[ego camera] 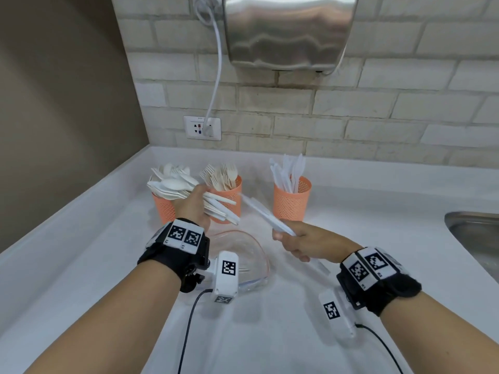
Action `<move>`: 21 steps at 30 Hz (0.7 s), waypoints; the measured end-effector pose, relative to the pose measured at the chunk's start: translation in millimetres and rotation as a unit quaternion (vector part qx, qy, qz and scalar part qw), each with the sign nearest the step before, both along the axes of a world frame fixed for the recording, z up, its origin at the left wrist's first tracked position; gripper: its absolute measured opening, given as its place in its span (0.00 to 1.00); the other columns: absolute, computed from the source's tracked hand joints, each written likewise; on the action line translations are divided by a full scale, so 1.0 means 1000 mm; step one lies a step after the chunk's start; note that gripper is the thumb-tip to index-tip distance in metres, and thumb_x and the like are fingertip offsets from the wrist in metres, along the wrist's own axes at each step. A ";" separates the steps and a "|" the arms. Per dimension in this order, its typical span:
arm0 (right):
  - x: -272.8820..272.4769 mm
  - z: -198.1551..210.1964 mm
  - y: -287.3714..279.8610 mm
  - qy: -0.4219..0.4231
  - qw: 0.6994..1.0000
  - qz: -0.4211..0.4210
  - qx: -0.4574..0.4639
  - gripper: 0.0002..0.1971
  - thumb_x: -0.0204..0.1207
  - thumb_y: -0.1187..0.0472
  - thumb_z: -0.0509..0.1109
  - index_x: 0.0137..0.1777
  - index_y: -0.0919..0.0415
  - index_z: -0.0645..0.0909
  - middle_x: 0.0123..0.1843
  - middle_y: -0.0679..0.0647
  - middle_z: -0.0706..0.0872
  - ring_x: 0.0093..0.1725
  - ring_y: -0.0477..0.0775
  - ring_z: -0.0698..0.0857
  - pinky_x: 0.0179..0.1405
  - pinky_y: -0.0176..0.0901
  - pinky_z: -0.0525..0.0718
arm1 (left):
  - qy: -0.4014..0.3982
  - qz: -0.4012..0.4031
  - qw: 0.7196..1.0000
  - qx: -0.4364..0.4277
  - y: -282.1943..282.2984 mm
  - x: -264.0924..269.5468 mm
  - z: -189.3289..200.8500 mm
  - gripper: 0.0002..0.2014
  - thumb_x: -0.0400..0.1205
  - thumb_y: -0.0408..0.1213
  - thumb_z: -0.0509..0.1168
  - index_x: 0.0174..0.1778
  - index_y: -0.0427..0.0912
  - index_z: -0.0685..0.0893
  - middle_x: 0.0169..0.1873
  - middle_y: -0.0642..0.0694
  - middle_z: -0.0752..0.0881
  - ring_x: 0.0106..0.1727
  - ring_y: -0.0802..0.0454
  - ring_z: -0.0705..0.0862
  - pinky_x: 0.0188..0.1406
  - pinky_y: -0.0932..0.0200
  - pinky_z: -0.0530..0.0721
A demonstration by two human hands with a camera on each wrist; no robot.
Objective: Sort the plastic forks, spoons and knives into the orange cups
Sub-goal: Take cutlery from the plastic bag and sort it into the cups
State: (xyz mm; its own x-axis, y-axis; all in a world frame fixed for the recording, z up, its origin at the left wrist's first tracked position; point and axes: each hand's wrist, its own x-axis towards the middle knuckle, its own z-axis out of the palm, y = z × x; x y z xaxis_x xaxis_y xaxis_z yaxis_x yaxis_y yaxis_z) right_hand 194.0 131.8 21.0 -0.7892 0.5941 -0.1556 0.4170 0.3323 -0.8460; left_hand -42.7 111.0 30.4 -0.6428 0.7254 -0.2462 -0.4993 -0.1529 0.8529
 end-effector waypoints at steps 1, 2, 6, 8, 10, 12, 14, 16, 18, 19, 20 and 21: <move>0.001 0.004 0.005 0.022 0.999 -0.014 0.018 0.07 0.85 0.55 0.56 0.44 0.52 0.70 0.28 0.46 0.67 0.22 0.41 0.67 0.26 0.39 0.71 | 0.004 -0.007 1.000 -0.005 0.001 -0.001 -0.001 0.12 0.72 0.26 0.68 0.52 0.32 0.82 0.38 0.42 0.84 0.33 0.48 0.84 0.31 0.58 0.86; -0.001 0.010 0.010 0.045 0.997 -0.035 0.050 0.06 0.85 0.54 0.55 0.46 0.49 0.70 0.29 0.46 0.68 0.23 0.41 0.69 0.28 0.40 0.73 | 0.009 -0.018 1.000 -0.013 0.002 0.000 -0.003 0.10 0.73 0.27 0.68 0.49 0.33 0.82 0.37 0.43 0.84 0.33 0.49 0.84 0.33 0.57 0.86; -0.015 0.052 0.036 0.175 0.956 -0.140 0.189 0.06 0.85 0.56 0.53 0.46 0.52 0.68 0.32 0.49 0.70 0.31 0.52 0.72 0.34 0.50 0.76 | 0.011 -0.108 0.994 0.013 0.004 0.012 -0.004 0.03 0.76 0.26 0.66 0.38 0.36 0.81 0.31 0.44 0.84 0.26 0.55 0.85 0.28 0.61 0.85; -0.024 0.070 0.053 0.232 0.923 -0.187 0.246 0.07 0.86 0.57 0.52 0.49 0.58 0.67 0.33 0.49 0.69 0.33 0.51 0.71 0.33 0.46 0.75 | 0.007 -0.156 0.987 0.037 0.004 0.021 -0.001 0.03 0.77 0.26 0.66 0.40 0.37 0.82 0.27 0.46 0.86 0.26 0.55 0.86 0.37 0.55 0.86; -0.032 0.077 0.072 0.271 0.894 -0.219 0.282 0.06 0.86 0.57 0.53 0.50 0.59 0.67 0.34 0.46 0.69 0.32 0.46 0.71 0.35 0.41 0.74 | 0.007 -0.194 0.980 0.048 0.005 0.026 0.001 0.04 0.77 0.26 0.66 0.42 0.39 0.83 0.25 0.47 0.85 0.27 0.55 0.85 0.40 0.53 0.85; -0.038 0.073 0.093 0.292 0.878 -0.244 0.291 0.05 0.85 0.58 0.53 0.50 0.59 0.66 0.36 0.44 0.70 0.33 0.42 0.71 0.38 0.39 0.74 | -0.001 -0.224 0.973 0.053 0.005 0.031 0.002 0.05 0.77 0.27 0.68 0.43 0.41 0.83 0.26 0.47 0.85 0.28 0.56 0.86 0.33 0.58 0.86; -0.043 0.063 0.110 0.294 0.874 -0.270 0.277 0.05 0.85 0.57 0.54 0.51 0.59 0.67 0.36 0.44 0.71 0.34 0.44 0.72 0.40 0.37 0.74 | -0.004 -0.246 0.968 0.056 0.006 0.034 0.001 0.05 0.76 0.29 0.69 0.46 0.41 0.82 0.26 0.47 0.84 0.28 0.55 0.86 0.29 0.60 0.85; -0.044 0.048 0.124 0.273 0.885 -0.296 0.234 0.05 0.84 0.57 0.56 0.52 0.58 0.68 0.36 0.47 0.73 0.35 0.47 0.74 0.39 0.34 0.76 | -0.002 -0.262 0.963 0.064 0.006 0.036 0.002 0.06 0.76 0.30 0.69 0.48 0.40 0.83 0.26 0.48 0.84 0.29 0.55 0.86 0.29 0.60 0.85; -0.043 0.028 0.139 0.229 0.901 -0.334 0.154 0.06 0.81 0.56 0.61 0.53 0.57 0.70 0.41 0.52 0.79 0.39 0.53 0.79 0.42 0.41 0.81 | 0.001 -0.271 0.960 0.071 0.007 0.036 0.002 0.06 0.77 0.30 0.69 0.48 0.40 0.83 0.27 0.49 0.84 0.30 0.55 0.86 0.31 0.59 0.85; -0.043 0.019 0.144 0.199 0.908 -0.350 0.116 0.08 0.80 0.55 0.63 0.54 0.58 0.71 0.45 0.56 0.81 0.43 0.56 0.81 0.45 0.47 0.82 | 0.002 -0.272 0.960 0.072 0.008 0.035 0.002 0.05 0.77 0.29 0.68 0.48 0.40 0.83 0.28 0.49 0.84 0.30 0.55 0.86 0.32 0.59 0.85; -0.043 0.012 0.146 0.162 0.915 -0.358 0.093 0.10 0.80 0.53 0.63 0.53 0.59 0.74 0.48 0.59 0.83 0.47 0.59 0.83 0.50 0.50 0.83 | 0.002 -0.274 0.959 0.072 0.008 0.034 0.002 0.04 0.77 0.29 0.68 0.47 0.39 0.83 0.28 0.49 0.84 0.31 0.54 0.86 0.32 0.59 0.85; -0.043 0.008 0.148 0.126 0.923 -0.356 0.079 0.11 0.80 0.52 0.61 0.51 0.60 0.77 0.49 0.60 0.84 0.49 0.60 0.84 0.52 0.50 0.82 | 0.003 -0.281 0.957 0.071 0.008 0.034 0.003 0.04 0.78 0.29 0.67 0.46 0.38 0.83 0.29 0.48 0.85 0.31 0.55 0.86 0.33 0.59 0.85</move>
State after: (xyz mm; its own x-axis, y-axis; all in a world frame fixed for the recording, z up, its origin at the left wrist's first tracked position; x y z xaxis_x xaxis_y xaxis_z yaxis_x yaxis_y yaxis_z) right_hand 150.8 279.6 28.8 -0.1901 0.9753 0.1123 0.3738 0.1777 -0.9104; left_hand -8.8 119.2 33.2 -0.1424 0.9829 -0.1169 -0.5325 0.0235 0.8461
